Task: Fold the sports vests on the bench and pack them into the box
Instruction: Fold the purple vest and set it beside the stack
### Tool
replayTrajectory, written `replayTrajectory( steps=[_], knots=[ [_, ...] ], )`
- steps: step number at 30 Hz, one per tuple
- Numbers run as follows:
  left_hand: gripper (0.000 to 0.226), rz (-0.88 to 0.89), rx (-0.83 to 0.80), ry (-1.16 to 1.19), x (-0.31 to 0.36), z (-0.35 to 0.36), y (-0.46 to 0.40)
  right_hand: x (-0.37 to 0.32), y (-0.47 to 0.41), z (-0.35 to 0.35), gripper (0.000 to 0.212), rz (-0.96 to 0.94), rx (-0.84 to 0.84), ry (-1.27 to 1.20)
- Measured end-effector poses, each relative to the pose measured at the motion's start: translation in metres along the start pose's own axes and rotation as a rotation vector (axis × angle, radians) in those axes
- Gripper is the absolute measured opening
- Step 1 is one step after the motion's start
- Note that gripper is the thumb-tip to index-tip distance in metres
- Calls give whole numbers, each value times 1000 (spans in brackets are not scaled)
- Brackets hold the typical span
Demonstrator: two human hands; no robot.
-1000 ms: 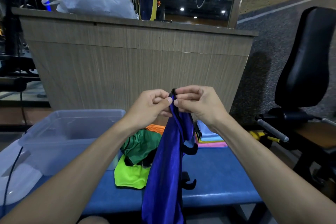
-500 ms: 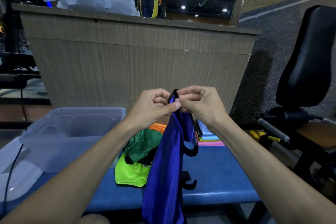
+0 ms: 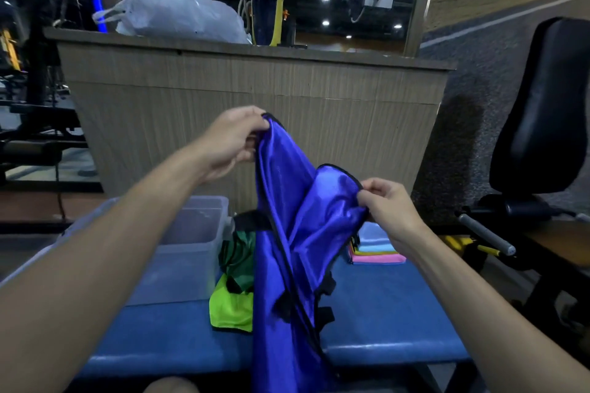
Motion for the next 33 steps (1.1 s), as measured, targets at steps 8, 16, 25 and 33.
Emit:
replayTrajectory(
  steps=[8, 16, 25, 33],
  knots=[
    [11, 229, -115, -225, 75, -1, -12, 34, -9, -28, 29, -46, -38, 524],
    [7, 447, 80, -531, 98, -13, -7, 26, 0, -30, 34, 234, -73, 104],
    [12, 407, -289, -500, 76, 7, 23, -20, 32, 22, 30, -71, -376, 153],
    [7, 600, -304, -494, 86, 31, 39, -112, 59, 69, 35, -198, -468, -426]
  ],
)
Point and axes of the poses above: each hand's wrist, its own y-axis away from the middle knuckle, its own z-axis out of the palm, x = y × z, the point moved 9 cm from there along -y, towards the middle knuckle, and after that the axes turned 13 degrees about x, right-handed, at the moved point
